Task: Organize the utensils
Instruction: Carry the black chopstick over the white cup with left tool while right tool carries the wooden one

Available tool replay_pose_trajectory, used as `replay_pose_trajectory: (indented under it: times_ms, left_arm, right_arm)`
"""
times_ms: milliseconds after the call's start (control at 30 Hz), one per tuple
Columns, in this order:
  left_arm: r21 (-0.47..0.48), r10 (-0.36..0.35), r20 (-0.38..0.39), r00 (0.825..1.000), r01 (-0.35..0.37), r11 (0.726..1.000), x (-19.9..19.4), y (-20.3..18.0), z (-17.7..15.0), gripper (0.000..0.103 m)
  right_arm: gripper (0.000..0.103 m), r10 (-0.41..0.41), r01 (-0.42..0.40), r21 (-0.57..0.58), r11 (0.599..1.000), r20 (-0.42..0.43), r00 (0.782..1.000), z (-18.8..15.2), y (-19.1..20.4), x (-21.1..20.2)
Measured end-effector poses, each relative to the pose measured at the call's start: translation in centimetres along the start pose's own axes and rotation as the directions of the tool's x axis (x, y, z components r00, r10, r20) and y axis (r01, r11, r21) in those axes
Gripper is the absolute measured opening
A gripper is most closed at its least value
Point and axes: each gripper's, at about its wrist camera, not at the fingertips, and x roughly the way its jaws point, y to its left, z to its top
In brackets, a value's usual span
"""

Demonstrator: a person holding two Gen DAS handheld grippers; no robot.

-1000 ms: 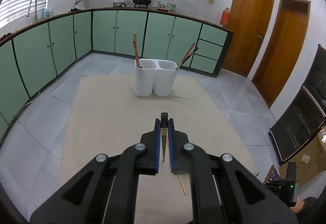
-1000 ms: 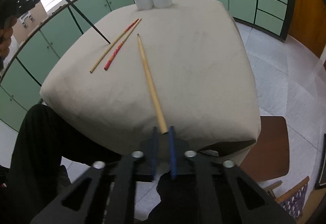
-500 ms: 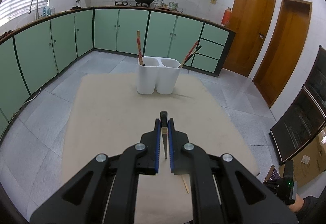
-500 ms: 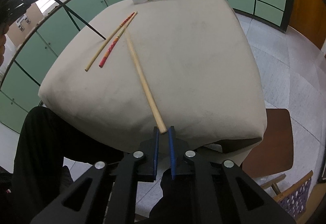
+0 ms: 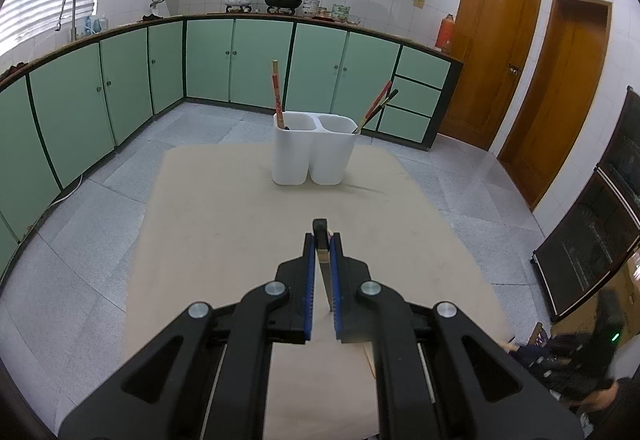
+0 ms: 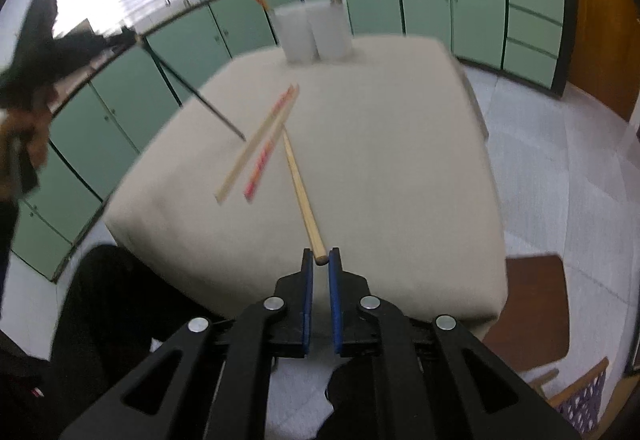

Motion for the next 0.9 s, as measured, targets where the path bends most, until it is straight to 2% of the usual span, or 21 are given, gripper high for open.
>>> replay_pose_trajectory:
  times_ms: [233, 333, 533, 633, 900]
  left_arm:
    - [0.013, -0.009, -0.007, 1.000, 0.009, 1.000, 0.1, 0.1, 0.4, 0.006]
    - [0.024, -0.015, -0.008, 1.000, 0.015, 1.000, 0.3, 0.1, 0.6, 0.006]
    - [0.050, -0.032, -0.010, 0.999, 0.032, 0.998, 0.8, -0.2, 1.3, 0.006]
    - [0.066, -0.037, -0.008, 0.999, 0.037, 0.997, 1.1, -0.2, 2.2, 0.006]
    - [0.091, -0.050, 0.008, 0.999, 0.049, 0.995, 1.2, -0.2, 5.2, 0.006]
  right_arm:
    - [0.007, 0.016, -0.013, -0.051, 0.999, 0.056, 0.998, 7.1, 1.0, -0.9]
    - [0.007, 0.031, -0.027, -0.082, 0.996, 0.056, 0.998, 11.2, 1.6, -1.2]
    - [0.007, 0.016, -0.015, -0.179, 0.984, 0.002, 1.000, 18.0, 3.6, -0.1]
    - [0.007, 0.016, -0.022, -0.192, 0.981, -0.035, 0.999, 20.4, 3.7, 0.7]
    - [0.007, 0.012, -0.030, -0.213, 0.977, -0.087, 0.996, 24.6, 4.3, 1.2]
